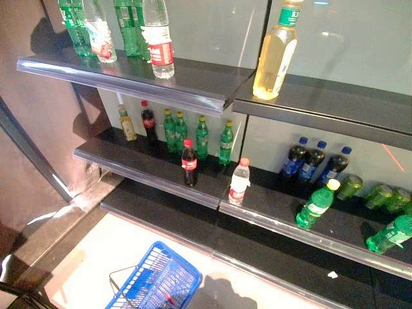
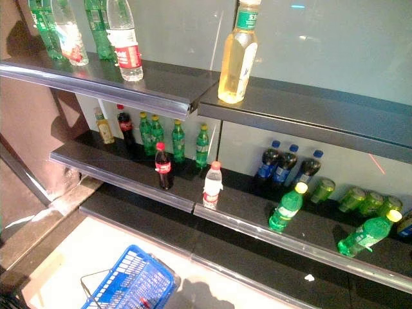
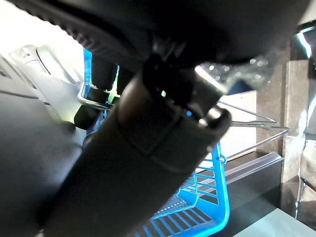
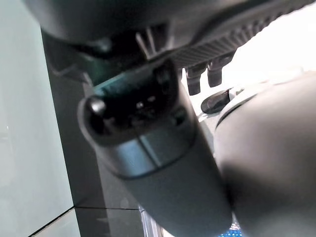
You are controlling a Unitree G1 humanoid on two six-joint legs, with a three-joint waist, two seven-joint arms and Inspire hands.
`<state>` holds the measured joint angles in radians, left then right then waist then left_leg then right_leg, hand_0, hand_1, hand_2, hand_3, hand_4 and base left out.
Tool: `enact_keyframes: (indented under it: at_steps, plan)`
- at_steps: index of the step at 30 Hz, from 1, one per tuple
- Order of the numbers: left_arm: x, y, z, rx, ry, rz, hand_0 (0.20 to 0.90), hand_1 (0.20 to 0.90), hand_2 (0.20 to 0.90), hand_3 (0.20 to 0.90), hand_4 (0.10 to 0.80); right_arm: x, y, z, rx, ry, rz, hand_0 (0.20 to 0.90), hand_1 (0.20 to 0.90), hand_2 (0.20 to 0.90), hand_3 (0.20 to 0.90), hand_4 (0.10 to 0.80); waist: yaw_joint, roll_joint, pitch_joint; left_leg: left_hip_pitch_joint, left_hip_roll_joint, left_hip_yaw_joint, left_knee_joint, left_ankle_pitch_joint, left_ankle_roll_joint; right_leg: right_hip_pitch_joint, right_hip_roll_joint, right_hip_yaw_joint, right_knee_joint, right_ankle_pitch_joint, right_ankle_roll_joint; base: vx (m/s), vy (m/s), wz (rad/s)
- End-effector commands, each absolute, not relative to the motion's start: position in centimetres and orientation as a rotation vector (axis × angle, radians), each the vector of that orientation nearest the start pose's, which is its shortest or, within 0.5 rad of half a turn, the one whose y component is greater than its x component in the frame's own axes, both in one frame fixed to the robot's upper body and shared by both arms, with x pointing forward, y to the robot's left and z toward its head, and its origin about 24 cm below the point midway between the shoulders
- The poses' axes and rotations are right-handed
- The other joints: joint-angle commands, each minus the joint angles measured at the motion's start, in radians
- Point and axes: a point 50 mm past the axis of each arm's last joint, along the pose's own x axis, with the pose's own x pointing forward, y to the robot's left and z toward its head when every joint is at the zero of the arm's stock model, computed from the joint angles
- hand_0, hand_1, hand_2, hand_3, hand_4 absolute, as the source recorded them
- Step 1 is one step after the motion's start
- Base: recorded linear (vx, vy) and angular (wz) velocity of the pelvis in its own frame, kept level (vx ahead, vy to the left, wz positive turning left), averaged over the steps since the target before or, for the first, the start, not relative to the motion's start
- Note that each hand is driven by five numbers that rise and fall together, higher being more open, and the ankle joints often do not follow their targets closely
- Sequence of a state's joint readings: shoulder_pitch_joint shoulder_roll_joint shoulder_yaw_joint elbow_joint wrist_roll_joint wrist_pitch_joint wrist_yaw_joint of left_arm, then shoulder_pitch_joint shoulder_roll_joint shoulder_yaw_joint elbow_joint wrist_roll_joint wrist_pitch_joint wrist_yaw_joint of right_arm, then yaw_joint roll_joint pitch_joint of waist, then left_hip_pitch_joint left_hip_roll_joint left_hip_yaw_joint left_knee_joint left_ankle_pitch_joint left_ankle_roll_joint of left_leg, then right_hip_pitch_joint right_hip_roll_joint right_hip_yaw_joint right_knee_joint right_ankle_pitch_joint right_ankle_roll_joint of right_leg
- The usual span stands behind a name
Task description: Pick up the drink and place into the basket.
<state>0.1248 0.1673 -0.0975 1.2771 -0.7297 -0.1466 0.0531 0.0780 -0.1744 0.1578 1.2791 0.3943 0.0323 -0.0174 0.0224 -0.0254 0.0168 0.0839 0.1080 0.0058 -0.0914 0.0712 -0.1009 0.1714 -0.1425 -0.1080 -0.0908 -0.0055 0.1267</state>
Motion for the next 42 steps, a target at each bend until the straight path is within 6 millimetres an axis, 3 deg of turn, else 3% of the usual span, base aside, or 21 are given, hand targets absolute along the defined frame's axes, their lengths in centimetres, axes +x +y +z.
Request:
enact_keyframes:
  at_steps: [1,5,9,17,19,22,30,32,37,42]
  plan:
    - [8.6,22.0,-16.2,-0.349,0.981,0.529,0.3,0.3,0.3,0.2,0.1,2.7,-21.6,-17.6,0.017,1.463,-0.283,0.9,0.9,0.9,0.9,0.8,0.026,0.007,0.062,0.037,-0.013,0.028,0.004,-0.049,0.031,-0.046,-0.013,-0.045,0.03,0.072,-0.012,0.0,0.0,0.0]
    - [8.7,22.0,-16.2,-0.343,0.982,0.528,0.3,0.3,0.3,0.2,0.1,2.8,-21.7,-17.6,-0.024,1.451,-0.266,0.9,0.9,0.9,0.9,0.8,0.028,0.007,0.063,0.036,-0.013,0.027,0.004,-0.048,0.03,-0.047,-0.014,-0.046,0.031,0.072,-0.012,0.0,0.0,0.0]
    - [8.8,22.1,-16.1,-0.338,0.979,0.524,0.3,0.3,0.3,0.2,0.1,4.3,-21.9,-17.3,-0.197,1.367,-0.17,0.9,0.9,0.9,0.9,0.8,0.033,0.003,0.065,0.035,-0.012,0.023,0.004,-0.046,0.03,-0.047,-0.014,-0.047,0.031,0.074,-0.012,0.0,0.0,0.0]
    - [9.5,22.4,-15.8,-0.314,0.965,0.504,0.3,0.3,0.3,0.2,0.1,10.1,-21.3,-15.9,-0.269,1.108,-0.062,0.9,0.9,0.9,0.9,0.8,0.048,-0.011,0.076,0.033,-0.013,0.008,0.004,-0.043,0.031,-0.045,-0.012,-0.052,0.033,0.076,-0.012,-0.001,-0.007,0.01]
    - [9.4,22.6,-15.8,-0.306,0.963,0.496,0.3,0.3,0.3,0.2,0.1,12.5,-20.4,-14.9,-0.273,0.998,-0.02,0.9,0.9,0.9,0.9,0.8,0.051,-0.015,0.077,0.03,-0.013,0.003,0.004,-0.042,0.032,-0.046,-0.011,-0.054,0.033,0.076,-0.013,-0.006,-0.026,0.05]
    - [9.4,22.7,-15.7,-0.301,0.963,0.495,0.3,0.3,0.3,0.2,0.1,14.3,-19.5,-13.6,-0.277,0.901,0.03,0.9,0.9,0.9,0.9,0.8,0.051,-0.018,0.079,0.028,-0.013,-0.001,0.004,-0.04,0.032,-0.048,-0.011,-0.057,0.033,0.078,-0.012,-0.008,-0.018,0.09]
    - [9.1,22.7,-15.6,-0.293,0.959,0.5,0.3,0.3,0.3,0.2,0.1,19.0,-16.1,-7.4,-0.209,0.559,0.168,0.9,0.9,0.9,0.9,0.8,0.043,-0.027,0.077,0.021,-0.013,-0.004,0.004,-0.037,0.029,-0.05,-0.011,-0.064,0.027,0.084,-0.009,0.0,-0.011,0.04]
    - [8.9,22.8,-15.6,-0.295,0.958,0.509,0.3,0.3,0.3,0.2,0.1,20.4,-15.6,-4.2,-0.179,0.405,0.176,0.9,0.9,0.9,0.9,0.8,0.037,-0.029,0.076,0.02,-0.009,0.0,0.004,-0.036,0.028,-0.056,-0.011,-0.06,0.03,0.083,-0.009,0.002,-0.01,0.04]
    - [8.1,22.0,-15.9,-0.315,0.969,0.532,0.3,0.3,0.3,0.2,0.1,22.7,-16.1,2.4,-0.059,0.072,0.062,0.9,0.9,0.9,0.9,0.8,0.018,-0.023,0.068,0.021,-0.002,0.013,0.004,-0.039,0.028,-0.065,-0.01,-0.045,0.031,0.08,-0.007,0.0,0.0,0.0]
    - [7.7,21.4,-15.9,-0.323,0.977,0.536,0.3,0.3,0.3,0.2,0.1,23.4,-16.8,6.6,-0.017,-0.148,-0.013,0.9,0.9,0.9,0.9,0.8,0.012,-0.014,0.066,0.018,0.006,0.02,0.004,-0.04,0.027,-0.076,-0.016,-0.036,0.036,0.076,-0.003,0.025,0.021,-0.03]
